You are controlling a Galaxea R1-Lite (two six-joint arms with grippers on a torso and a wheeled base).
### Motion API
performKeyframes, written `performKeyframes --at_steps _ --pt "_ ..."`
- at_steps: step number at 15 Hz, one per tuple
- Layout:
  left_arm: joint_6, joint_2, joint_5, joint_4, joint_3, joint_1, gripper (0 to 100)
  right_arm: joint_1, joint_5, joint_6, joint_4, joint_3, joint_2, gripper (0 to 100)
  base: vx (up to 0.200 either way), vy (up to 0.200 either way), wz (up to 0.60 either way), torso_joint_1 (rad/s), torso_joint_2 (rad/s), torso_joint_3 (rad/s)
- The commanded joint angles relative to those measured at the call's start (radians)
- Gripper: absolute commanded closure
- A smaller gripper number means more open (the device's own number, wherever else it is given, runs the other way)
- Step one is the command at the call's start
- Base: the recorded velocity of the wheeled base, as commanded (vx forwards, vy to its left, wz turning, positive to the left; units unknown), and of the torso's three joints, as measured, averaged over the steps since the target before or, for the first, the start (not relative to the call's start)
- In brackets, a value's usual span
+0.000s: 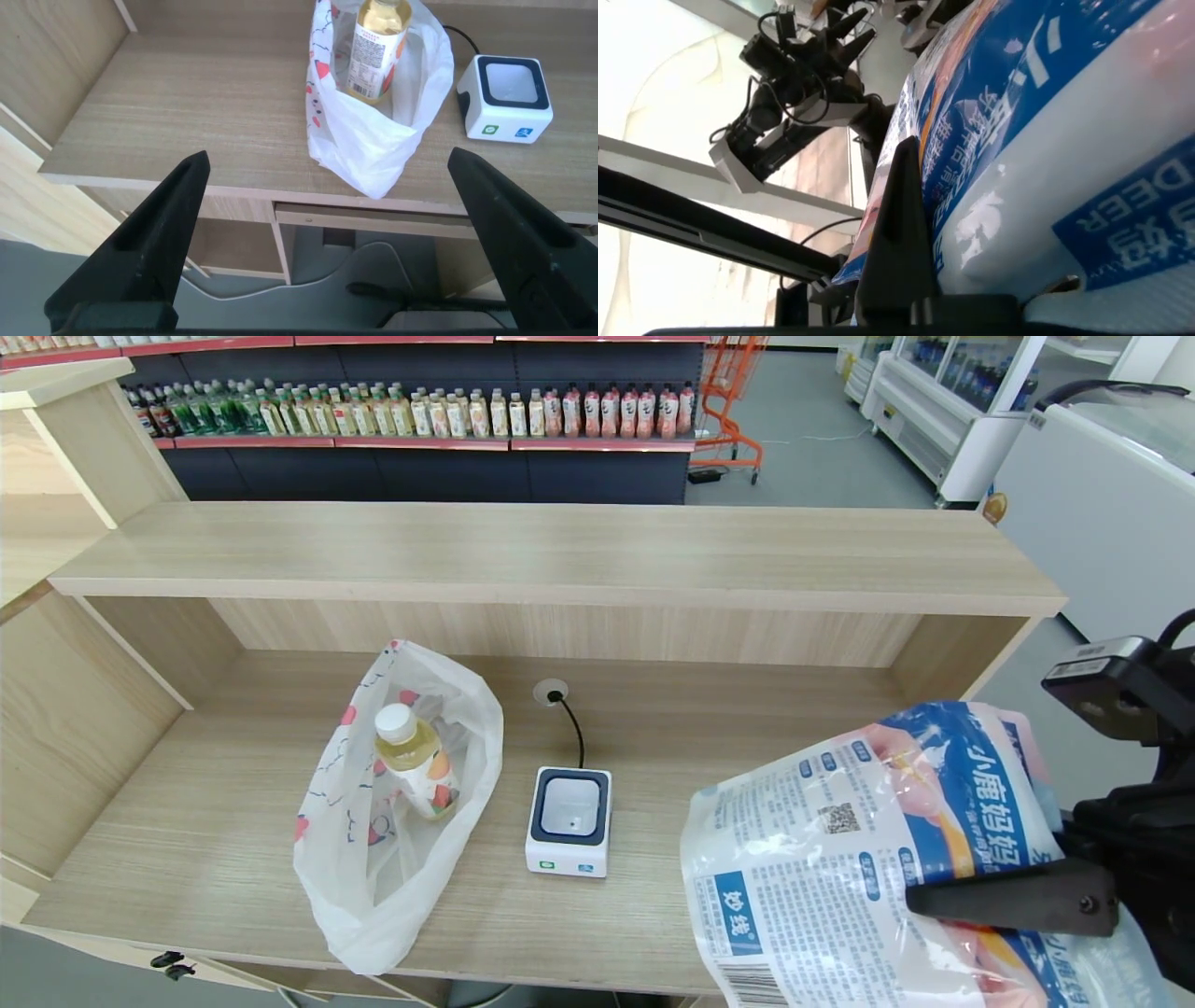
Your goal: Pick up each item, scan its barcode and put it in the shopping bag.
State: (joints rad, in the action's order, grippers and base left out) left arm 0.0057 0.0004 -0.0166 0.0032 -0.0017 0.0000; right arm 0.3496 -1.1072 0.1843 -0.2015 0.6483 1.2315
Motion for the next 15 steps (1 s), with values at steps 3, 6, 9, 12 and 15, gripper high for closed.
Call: performKeyframes --at_steps 3,6,9,12,15 --pt "0.000 0.000 0.000 0.000 0.000 0.000 0 0.000 0.000 0.000 0.002 -0.001 -0.007 100 0.000 0.000 0.00 0.000 0.00 0.000" --pt "0.000 0.000 0.000 0.000 0.000 0.000 0 -0.001 0.000 0.000 0.004 -0.006 -0.029 100 0.000 0.000 0.00 0.000 0.00 0.000" --pt "0.000 0.000 0.000 0.000 0.000 0.000 0 -0.001 0.000 -0.002 0.008 -0.015 -0.046 100 0.000 0.000 0.00 0.000 0.00 0.000" --pt "0.000 0.000 0.000 0.000 0.000 0.000 0 -0.017 0.092 -0.312 0.008 -0.006 -0.053 100 0.000 0.000 0.00 0.000 0.00 0.000" --pt "0.000 0.000 0.000 0.000 0.000 0.000 0 -0.023 0.388 -0.747 0.031 -0.004 -0.069 100 0.000 0.000 0.00 0.000 0.00 0.000"
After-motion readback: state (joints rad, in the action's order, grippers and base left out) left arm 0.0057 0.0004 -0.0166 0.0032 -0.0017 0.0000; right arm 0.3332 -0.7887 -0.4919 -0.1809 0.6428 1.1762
